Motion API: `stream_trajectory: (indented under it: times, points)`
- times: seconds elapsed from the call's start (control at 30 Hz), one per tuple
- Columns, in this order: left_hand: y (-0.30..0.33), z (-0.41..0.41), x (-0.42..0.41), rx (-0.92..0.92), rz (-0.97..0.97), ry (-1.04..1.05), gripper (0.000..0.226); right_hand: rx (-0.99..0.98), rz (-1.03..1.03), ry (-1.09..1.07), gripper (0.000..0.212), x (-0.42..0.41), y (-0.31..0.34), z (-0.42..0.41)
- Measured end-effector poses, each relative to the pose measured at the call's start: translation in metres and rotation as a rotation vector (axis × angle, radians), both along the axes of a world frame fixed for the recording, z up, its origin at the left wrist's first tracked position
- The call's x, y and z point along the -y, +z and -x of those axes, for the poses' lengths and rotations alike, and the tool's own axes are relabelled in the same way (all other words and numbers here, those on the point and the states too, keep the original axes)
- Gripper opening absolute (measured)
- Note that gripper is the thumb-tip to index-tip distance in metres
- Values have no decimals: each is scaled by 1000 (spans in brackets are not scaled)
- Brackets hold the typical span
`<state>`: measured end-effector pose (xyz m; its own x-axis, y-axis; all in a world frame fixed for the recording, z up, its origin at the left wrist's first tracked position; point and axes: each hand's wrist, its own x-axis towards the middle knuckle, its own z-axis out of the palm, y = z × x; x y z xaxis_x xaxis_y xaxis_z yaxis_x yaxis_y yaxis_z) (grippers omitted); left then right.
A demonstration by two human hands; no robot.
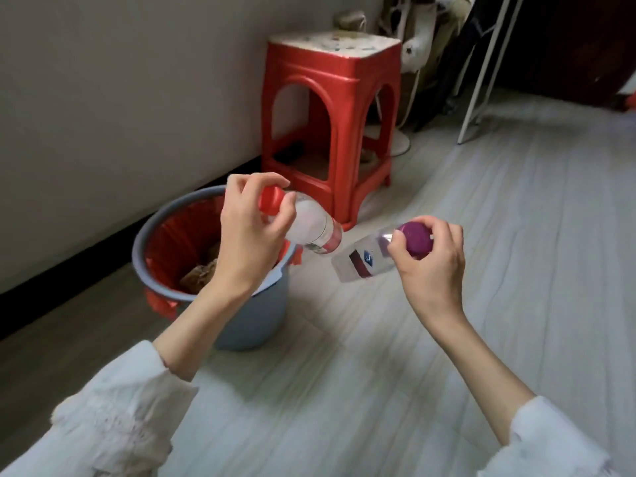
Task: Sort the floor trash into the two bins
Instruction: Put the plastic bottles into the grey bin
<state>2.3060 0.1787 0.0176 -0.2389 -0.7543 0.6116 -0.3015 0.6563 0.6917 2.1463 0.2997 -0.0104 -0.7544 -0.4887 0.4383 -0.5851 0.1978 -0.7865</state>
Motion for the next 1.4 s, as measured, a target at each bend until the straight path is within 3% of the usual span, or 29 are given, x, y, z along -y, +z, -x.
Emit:
stream_trajectory:
  times: [0.17,0.33,0.47,0.7,0.87,1.03,1.27,1.4]
  points:
    - [36,-52,36,-196,65,224,16,-74,234,122,32,36,32,-32]
    - [33,-103,64,-243,-37,399,18,-73,308,285,31,77,45,-66]
    - [14,-123,72,-168,-108,428,20,-153,116,380,24,116,36,-87]
    - [-1,-129,90,-99,-151,402,26,-323,-344,482,38,177,8,-85]
    - [-8,-123,104,-62,-141,358,28,-438,-423,531,27,207,12,-84]
    - [-14,-122,118,-57,-155,349,28,-410,-311,526,25,222,8,-82]
    - [-32,-119,127,-82,-220,354,29,-541,-876,629,32,236,-55,-73]
    - [-30,-113,134,-96,-208,338,26,-697,-951,571,37,237,-59,-63]
